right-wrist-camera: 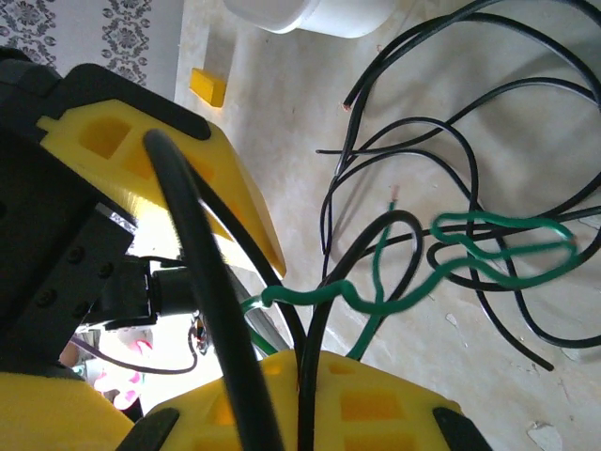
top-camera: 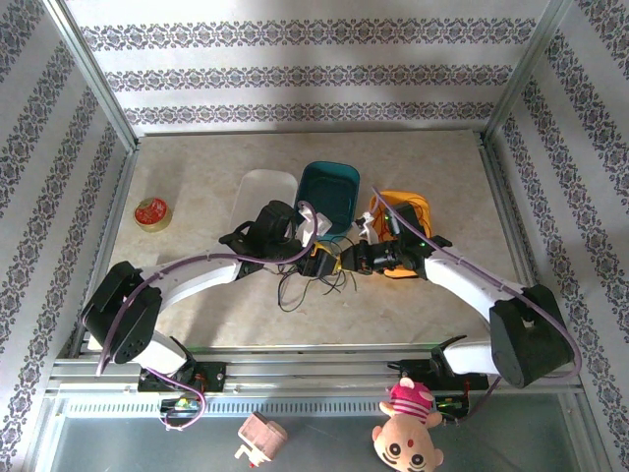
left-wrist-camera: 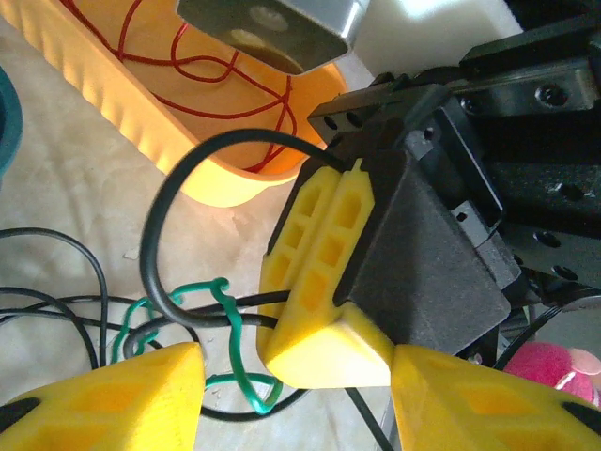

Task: Untangle the cables

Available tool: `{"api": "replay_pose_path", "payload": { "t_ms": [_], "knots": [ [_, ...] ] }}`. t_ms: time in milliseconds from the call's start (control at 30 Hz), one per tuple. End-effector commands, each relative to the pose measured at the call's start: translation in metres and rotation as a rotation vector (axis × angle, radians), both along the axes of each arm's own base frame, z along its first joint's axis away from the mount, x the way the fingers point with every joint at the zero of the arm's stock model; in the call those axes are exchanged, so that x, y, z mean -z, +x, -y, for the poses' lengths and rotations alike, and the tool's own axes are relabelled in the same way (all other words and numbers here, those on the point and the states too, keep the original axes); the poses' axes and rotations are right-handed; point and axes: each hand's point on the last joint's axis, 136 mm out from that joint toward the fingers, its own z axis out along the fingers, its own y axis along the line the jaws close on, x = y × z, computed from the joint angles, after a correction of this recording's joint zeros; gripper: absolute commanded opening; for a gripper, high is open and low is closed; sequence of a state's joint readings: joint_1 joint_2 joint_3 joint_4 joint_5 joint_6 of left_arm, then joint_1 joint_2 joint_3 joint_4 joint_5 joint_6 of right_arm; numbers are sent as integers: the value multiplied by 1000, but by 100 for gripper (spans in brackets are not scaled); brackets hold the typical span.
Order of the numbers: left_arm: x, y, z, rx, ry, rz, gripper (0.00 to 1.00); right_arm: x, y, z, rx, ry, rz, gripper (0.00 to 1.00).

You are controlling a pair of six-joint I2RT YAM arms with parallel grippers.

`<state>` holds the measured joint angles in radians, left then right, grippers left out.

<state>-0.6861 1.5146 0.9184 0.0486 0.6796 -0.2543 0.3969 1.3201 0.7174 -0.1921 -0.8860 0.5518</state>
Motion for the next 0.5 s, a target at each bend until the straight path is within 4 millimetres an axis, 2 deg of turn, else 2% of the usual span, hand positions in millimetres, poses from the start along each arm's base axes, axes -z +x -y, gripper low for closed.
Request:
{"api": "replay_pose_path", "payload": {
  "t_ms": [0,300,467],
  "knots": [
    [-2,4,2,-13,-20,33,54,-22,-4,-6,-39,69,44,0],
    [6,9,-1,-43,-12,36,46,-34,-7,-7,-48,103,73,0],
    [8,14,-6,-67,-25,28,31,-42,-9,-5,-46,122,94,0]
  ]
}}
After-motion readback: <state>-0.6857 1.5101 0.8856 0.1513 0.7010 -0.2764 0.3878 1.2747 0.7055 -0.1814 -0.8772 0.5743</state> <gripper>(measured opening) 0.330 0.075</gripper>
